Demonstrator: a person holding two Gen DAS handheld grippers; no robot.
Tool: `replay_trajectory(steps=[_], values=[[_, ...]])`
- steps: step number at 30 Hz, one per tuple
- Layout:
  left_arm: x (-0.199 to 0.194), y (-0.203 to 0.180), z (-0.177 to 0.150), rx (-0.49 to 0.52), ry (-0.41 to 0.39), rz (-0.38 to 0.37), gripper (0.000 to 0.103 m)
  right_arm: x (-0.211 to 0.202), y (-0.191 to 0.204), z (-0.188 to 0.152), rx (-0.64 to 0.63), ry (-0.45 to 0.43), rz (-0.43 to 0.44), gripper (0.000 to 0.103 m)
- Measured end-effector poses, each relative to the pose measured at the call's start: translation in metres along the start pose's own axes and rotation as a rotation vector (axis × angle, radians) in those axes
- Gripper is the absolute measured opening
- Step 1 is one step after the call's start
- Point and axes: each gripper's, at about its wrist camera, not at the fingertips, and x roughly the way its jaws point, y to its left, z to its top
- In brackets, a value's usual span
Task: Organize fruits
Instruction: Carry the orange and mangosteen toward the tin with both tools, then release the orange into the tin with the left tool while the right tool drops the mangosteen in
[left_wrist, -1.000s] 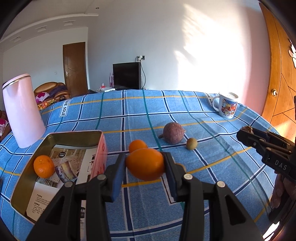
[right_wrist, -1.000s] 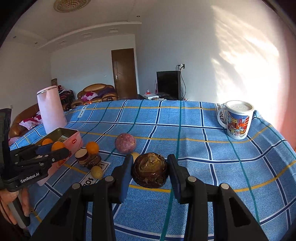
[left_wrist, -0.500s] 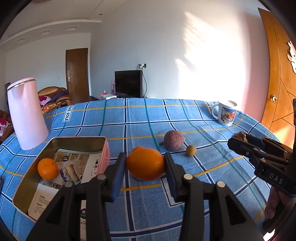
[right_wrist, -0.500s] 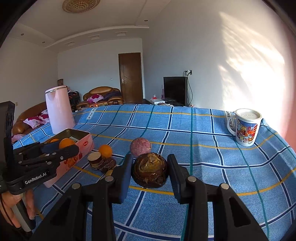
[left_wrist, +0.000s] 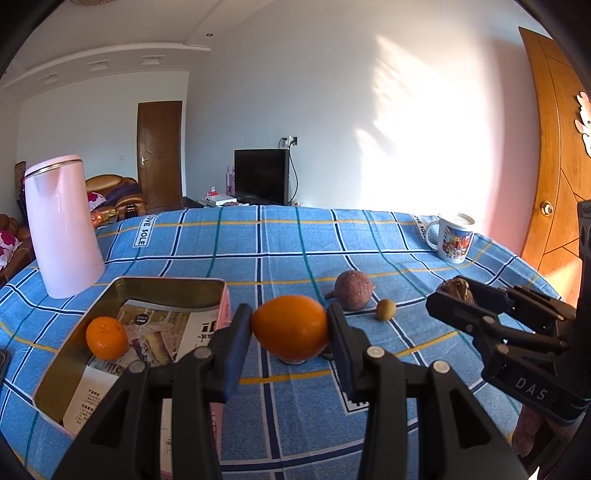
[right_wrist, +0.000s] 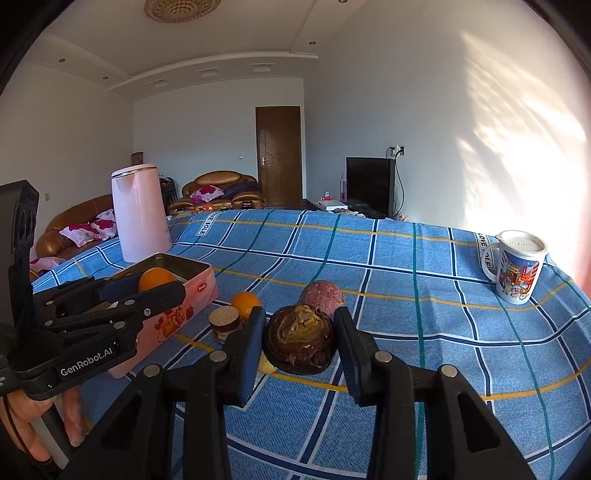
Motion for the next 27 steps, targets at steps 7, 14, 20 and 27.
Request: replay_trajectory(steps=[7,14,20,27], values=[[-0.005,0.025,0.003,-0.027,0.008,0.036,0.043,0.009,0.022,0.013,-0.041,0.005,0.038,0.04],[-0.007,0.061,0.004,-0.062,0.032,0.1,0.043,0.022,0.057,0.034,-0.108,0.016,0.1,0.04],[-0.008,0.094,0.004,-0.089,0.066,0.149,0.043,0.039,0.088,0.053,-0.148,0.029,0.164,0.04],[-0.008,0.125,-0.002,-0.126,0.098,0.185,0.043,0.074,0.124,0.054,-0.172,0.091,0.228,0.04]])
